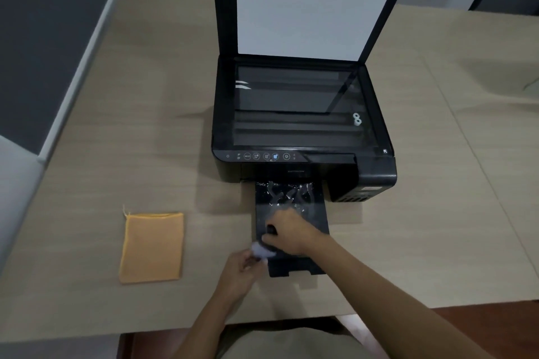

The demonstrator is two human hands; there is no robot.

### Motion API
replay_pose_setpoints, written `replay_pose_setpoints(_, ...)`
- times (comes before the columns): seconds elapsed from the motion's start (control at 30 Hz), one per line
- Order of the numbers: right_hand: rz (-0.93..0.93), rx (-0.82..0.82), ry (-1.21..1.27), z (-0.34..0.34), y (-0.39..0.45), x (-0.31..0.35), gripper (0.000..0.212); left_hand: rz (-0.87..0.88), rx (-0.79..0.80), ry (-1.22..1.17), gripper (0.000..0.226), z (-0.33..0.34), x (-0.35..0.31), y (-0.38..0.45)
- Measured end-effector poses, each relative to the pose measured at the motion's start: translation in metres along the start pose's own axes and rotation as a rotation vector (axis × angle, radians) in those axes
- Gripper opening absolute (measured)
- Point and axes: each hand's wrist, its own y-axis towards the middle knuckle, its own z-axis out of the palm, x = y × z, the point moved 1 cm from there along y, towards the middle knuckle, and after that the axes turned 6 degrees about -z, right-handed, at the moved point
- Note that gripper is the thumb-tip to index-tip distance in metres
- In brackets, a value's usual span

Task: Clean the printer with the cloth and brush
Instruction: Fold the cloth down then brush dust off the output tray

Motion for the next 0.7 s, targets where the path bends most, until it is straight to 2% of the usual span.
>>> replay_pose_setpoints(0.03, -0.036, 0.006, -0.020, 0.003, 0.003, 0.005, 0.027, -0.005, -0.013, -0.002, 0.018, -0.001, 0.001, 0.000)
replay_pose_setpoints(0.13, 0.018, -0.141, 0.014, 0.002, 0.010, 0.012, 0.027, -0.045, 0.005, -0.037, 0.013, -0.001, 0.000, 0.000)
replay_pose_setpoints(0.17, -0.025, -0.095, -0.004, 0.001, 0.009, 0.014, 0.027, -0.036, -0.005, -0.045, 0.013, -0.001, 0.001, 0.000)
replay_pose_setpoints(0.23, -0.116, 0.111, -0.048, -0.002, -0.002, 0.012, 0.029, -0.034, -0.035, -0.025, 0.013, 0.000, 0.002, 0.000)
replay_pose_setpoints(0.27, -0.107, 0.115, -0.043, -0.008, -0.013, 0.010, 0.030, -0.046, -0.029, -0.025, 0.015, 0.001, 0.003, 0.001)
replay_pose_setpoints(0.3, -0.063, 0.007, -0.024, -0.014, -0.022, 0.001, 0.028, -0.047, -0.021, -0.034, 0.017, 0.001, 0.003, 0.002)
replay_pose_setpoints(0.4, 0.258, -0.548, 0.009, -0.042, -0.044, -0.050, 0.028, -0.059, -0.035, -0.049, 0.011, 0.005, -0.004, 0.003)
replay_pose_setpoints(0.43, 0.341, -0.630, -0.026, -0.048, -0.047, -0.065, 0.028, -0.050, -0.051, -0.041, 0.016, 0.006, -0.004, 0.004)
replay_pose_setpoints(0.47, 0.407, -0.636, -0.044, -0.048, -0.045, -0.073, 0.028, -0.045, -0.054, -0.028, 0.020, 0.005, -0.001, 0.004)
replay_pose_setpoints(0.53, 0.477, -0.493, -0.082, -0.034, -0.028, -0.062, 0.024, -0.040, -0.054, -0.014, 0.023, 0.004, 0.001, 0.002)
replay_pose_setpoints(0.57, 0.449, -0.423, -0.093, -0.020, -0.015, -0.048, 0.022, -0.047, -0.059, 0.001, 0.027, 0.005, 0.001, 0.000)
replay_pose_setpoints(0.63, 0.302, -0.287, -0.014, 0.009, 0.009, -0.009, 0.021, -0.075, -0.095, -0.006, 0.035, 0.005, 0.002, 0.003)
replay_pose_setpoints(0.7, 0.091, -0.185, 0.066, 0.028, 0.017, 0.035, 0.023, -0.138, -0.162, -0.098, 0.012, 0.006, 0.004, 0.007)
